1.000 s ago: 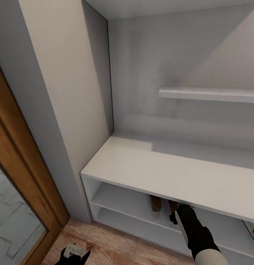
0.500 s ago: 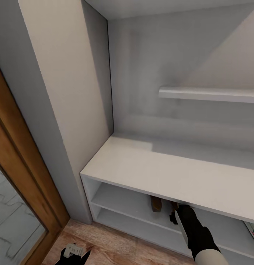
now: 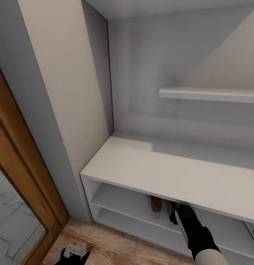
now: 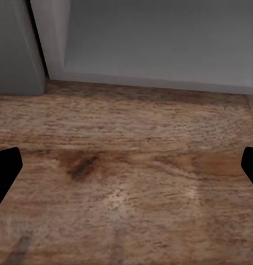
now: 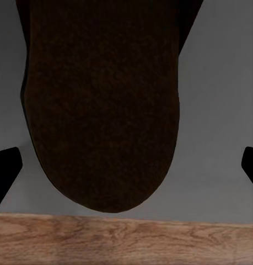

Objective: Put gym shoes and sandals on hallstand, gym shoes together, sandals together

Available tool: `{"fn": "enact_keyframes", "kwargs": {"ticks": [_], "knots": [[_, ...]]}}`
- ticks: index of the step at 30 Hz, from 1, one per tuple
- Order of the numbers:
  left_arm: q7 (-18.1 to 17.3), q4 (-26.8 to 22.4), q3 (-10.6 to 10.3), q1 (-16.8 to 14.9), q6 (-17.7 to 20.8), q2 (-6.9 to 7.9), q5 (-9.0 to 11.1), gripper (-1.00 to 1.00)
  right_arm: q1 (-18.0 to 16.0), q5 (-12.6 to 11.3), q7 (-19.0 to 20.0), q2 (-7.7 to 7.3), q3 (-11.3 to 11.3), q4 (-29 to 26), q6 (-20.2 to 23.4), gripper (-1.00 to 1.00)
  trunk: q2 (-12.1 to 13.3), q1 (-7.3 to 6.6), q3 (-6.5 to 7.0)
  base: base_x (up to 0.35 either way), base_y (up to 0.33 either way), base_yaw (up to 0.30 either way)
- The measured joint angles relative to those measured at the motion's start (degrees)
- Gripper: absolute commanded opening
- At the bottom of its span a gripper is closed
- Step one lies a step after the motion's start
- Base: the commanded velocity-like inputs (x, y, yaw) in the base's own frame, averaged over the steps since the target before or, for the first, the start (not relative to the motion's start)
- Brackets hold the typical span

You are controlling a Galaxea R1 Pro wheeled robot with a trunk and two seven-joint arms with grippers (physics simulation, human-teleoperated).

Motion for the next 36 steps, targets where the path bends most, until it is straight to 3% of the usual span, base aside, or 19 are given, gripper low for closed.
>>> {"fn": "enact_keyframes", "kwargs": {"ticks": [36], "knots": [[0.0,-0.05,0.0,0.52,-0.03,-0.09,-0.01,1.0,0.54,-0.2,0.25,0.09,0.0,0.11,-1.34,1.0,0.0,0.03,0.0,-0.024,0.0,0.0]]}}
